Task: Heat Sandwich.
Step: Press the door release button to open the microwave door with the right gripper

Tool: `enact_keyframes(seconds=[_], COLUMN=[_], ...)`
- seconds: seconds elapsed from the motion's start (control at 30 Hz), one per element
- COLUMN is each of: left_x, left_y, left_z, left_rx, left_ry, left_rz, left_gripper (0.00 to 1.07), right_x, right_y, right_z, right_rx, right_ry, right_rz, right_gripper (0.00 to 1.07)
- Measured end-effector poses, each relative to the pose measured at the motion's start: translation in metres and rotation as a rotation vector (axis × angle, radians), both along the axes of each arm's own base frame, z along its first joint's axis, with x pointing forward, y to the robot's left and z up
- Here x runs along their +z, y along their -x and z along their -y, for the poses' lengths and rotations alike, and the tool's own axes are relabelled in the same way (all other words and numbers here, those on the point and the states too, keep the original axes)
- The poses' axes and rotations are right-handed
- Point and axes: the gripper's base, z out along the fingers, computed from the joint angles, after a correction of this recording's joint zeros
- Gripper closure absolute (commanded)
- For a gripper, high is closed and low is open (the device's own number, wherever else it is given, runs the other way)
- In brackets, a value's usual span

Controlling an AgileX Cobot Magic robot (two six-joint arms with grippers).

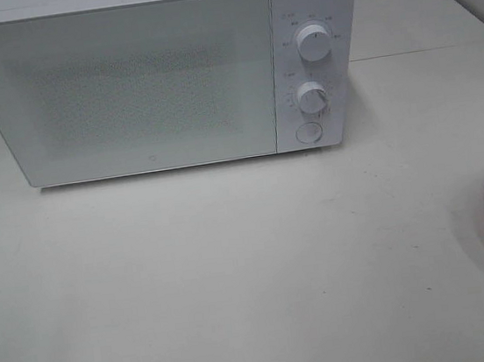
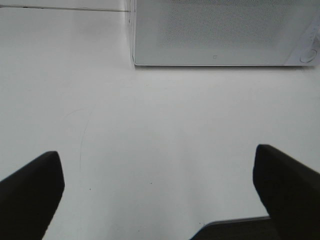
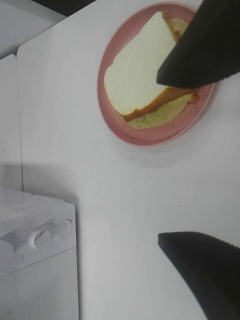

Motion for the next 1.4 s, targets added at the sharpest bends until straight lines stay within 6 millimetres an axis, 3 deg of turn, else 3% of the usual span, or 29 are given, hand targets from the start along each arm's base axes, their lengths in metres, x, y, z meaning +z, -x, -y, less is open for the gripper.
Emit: enact_keyframes(seconds=[0.73,1.23,1.4], left_x=[0.000,0.000,0.000], left_y=[0.000,0.000,0.000], left_z=[0.000,0.000,0.000], left_rx=[0.000,0.000,0.000], left_ry=[0.000,0.000,0.000], left_rz=[0.000,0.000,0.000], left_gripper=[0.10,0.10,0.10], right_x=[0.006,0.025,0.021], right_y=[-0.002,-0.063,-0.083], right_z=[0.000,0.000,0.000], right_rx=[-0.003,-0.015,-0.019], right_ry=[-0.006,-0.018,-0.019], right_rz=[0.027,0.055,0.030], right_gripper=[0.28,0.28,0.29])
